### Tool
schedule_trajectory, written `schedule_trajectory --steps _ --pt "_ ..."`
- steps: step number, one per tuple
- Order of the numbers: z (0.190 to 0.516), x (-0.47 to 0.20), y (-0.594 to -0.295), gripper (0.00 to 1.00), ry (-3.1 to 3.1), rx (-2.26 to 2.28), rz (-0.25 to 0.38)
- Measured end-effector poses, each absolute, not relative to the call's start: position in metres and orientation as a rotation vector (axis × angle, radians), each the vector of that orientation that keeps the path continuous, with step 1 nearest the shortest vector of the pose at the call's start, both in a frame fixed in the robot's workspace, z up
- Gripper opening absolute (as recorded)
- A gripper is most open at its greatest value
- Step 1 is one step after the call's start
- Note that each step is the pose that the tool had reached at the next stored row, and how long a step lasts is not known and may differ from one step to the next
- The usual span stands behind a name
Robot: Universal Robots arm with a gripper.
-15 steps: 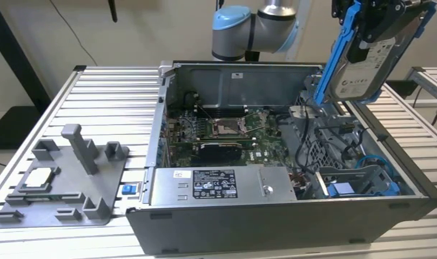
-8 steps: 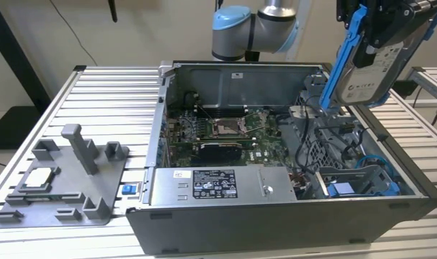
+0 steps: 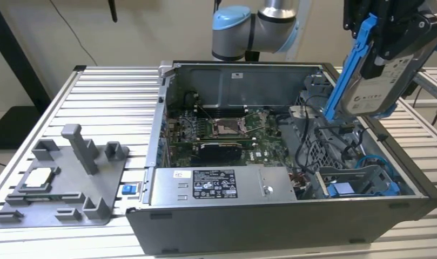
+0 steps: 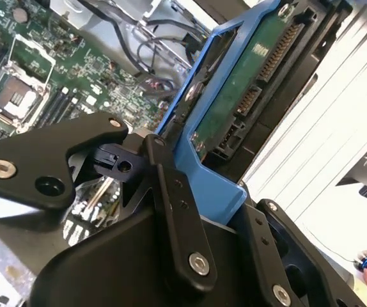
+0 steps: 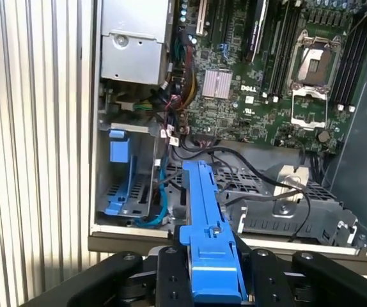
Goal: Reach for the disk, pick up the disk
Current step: 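Pick up the disk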
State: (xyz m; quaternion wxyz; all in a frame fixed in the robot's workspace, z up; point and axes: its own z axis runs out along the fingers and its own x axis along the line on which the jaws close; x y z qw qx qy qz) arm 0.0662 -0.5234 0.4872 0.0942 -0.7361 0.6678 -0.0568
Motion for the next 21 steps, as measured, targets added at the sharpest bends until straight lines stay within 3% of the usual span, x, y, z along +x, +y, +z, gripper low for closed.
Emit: schedule_trajectory --steps 21 --pt "0.470 0.066 -0.587 0.00 2.048 -2.162 -0.132"
